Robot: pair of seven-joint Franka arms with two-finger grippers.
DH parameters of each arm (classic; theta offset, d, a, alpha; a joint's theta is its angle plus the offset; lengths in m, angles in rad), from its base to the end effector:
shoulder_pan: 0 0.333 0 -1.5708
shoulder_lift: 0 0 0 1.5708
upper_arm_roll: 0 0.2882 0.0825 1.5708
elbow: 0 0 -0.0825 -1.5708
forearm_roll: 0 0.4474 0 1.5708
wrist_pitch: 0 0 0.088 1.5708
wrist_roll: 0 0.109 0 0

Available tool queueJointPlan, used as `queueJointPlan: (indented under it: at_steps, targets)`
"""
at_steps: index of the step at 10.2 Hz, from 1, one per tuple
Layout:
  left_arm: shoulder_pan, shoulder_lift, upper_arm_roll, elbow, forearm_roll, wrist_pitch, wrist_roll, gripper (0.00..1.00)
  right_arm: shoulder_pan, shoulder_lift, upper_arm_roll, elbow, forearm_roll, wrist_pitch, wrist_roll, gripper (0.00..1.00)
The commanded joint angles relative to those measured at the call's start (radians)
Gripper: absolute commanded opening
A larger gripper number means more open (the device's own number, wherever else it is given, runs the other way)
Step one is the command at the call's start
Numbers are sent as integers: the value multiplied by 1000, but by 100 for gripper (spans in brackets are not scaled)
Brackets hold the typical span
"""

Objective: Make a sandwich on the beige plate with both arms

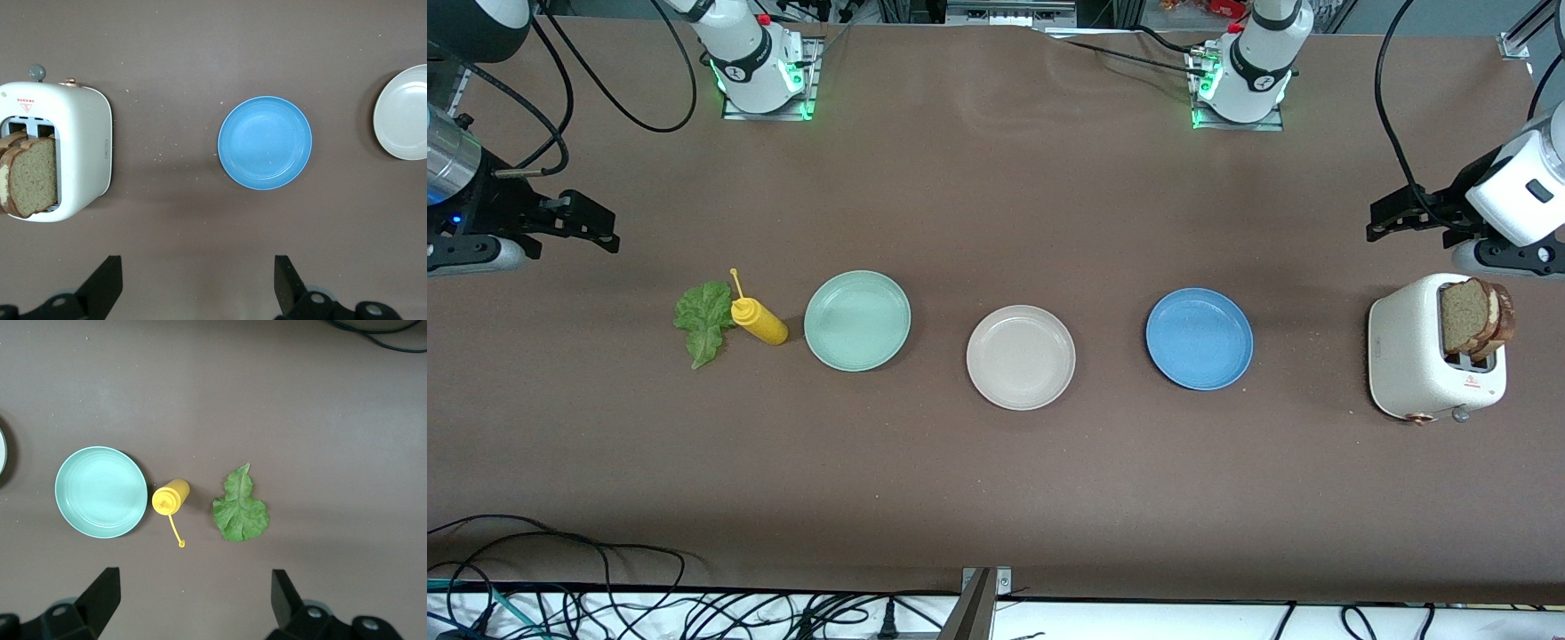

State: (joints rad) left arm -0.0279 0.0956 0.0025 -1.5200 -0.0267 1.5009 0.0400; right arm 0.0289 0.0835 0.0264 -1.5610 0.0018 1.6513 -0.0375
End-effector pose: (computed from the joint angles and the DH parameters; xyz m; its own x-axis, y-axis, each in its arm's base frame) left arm 0.6349 -0.0193 0.5561 0.9913 -0.0670 -0.1133 -0.0639 -0.9975 0.0310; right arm 0.6463 0.0354 0.5543 0.9957 0.0924 0.0070 0.0924 -0.9957 -0.0037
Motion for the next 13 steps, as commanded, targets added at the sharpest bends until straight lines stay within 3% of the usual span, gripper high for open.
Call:
queueJointPlan:
  at_steps: [1,10,13]
  targets:
    - [5,1,-1,12,-7,2,8,100,2,-10,1,-4,-14,-2,8,100]
    - [5,1,-1,12,-7,2,8,100,3,-21,6,-13,-17,-22,10,100]
    - [5,1,-1,12,-7,2,6,100,3,-28,65,-11,-17,-76,8,100]
